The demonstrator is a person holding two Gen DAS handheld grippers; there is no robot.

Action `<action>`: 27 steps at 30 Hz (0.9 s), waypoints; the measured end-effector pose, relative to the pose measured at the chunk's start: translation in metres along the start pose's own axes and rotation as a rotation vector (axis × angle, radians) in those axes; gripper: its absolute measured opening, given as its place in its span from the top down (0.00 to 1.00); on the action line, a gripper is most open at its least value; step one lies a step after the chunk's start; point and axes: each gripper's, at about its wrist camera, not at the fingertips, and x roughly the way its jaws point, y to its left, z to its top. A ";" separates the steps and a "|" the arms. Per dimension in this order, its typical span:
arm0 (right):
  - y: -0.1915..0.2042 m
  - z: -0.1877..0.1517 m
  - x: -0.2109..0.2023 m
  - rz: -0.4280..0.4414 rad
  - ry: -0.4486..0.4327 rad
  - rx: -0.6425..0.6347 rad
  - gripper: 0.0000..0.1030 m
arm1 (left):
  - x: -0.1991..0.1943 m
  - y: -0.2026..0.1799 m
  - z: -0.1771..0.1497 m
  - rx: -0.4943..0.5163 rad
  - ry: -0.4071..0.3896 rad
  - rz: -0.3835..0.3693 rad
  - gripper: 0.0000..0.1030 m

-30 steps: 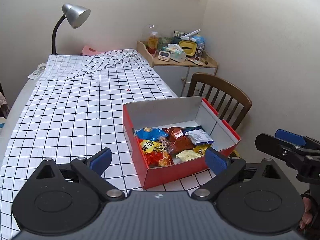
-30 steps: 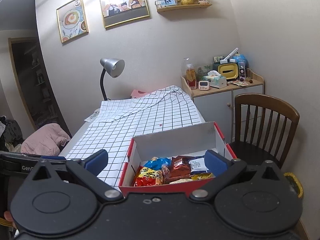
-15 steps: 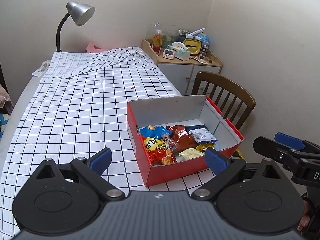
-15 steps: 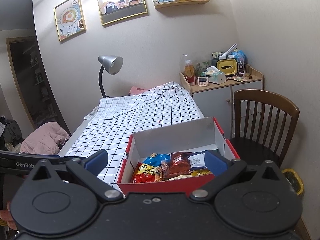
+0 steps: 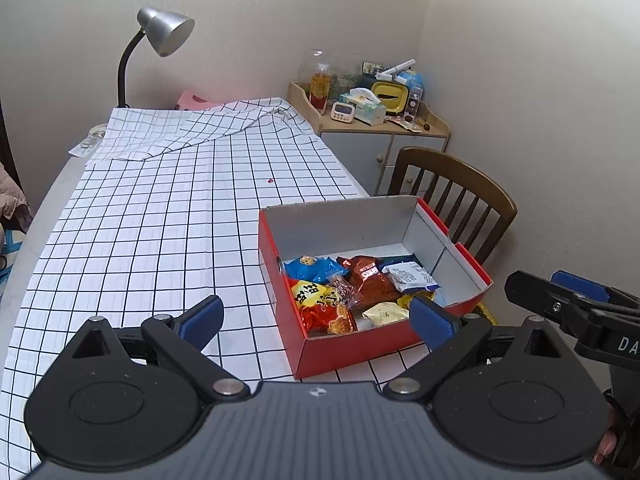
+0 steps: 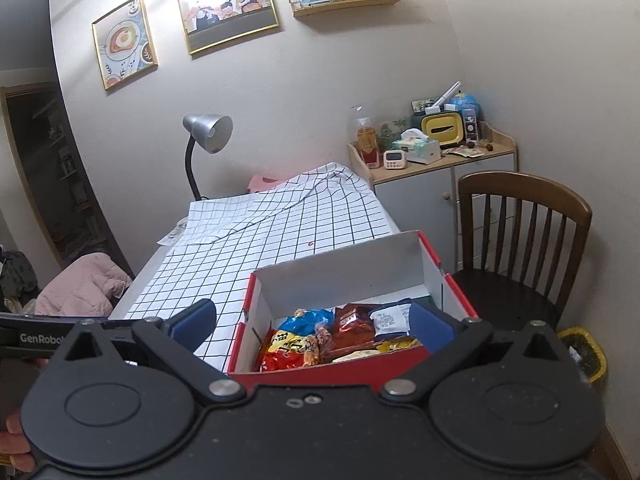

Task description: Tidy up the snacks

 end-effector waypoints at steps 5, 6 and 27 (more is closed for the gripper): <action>0.004 0.000 0.001 -0.011 -0.012 -0.020 0.00 | -0.005 0.000 0.002 0.005 -0.019 0.001 0.03; 0.005 0.000 0.001 -0.014 -0.015 -0.024 0.00 | -0.006 0.000 0.001 0.004 -0.022 0.001 0.03; 0.017 -0.007 0.001 -0.068 0.003 -0.024 0.00 | -0.011 0.006 -0.005 0.004 -0.025 -0.040 0.03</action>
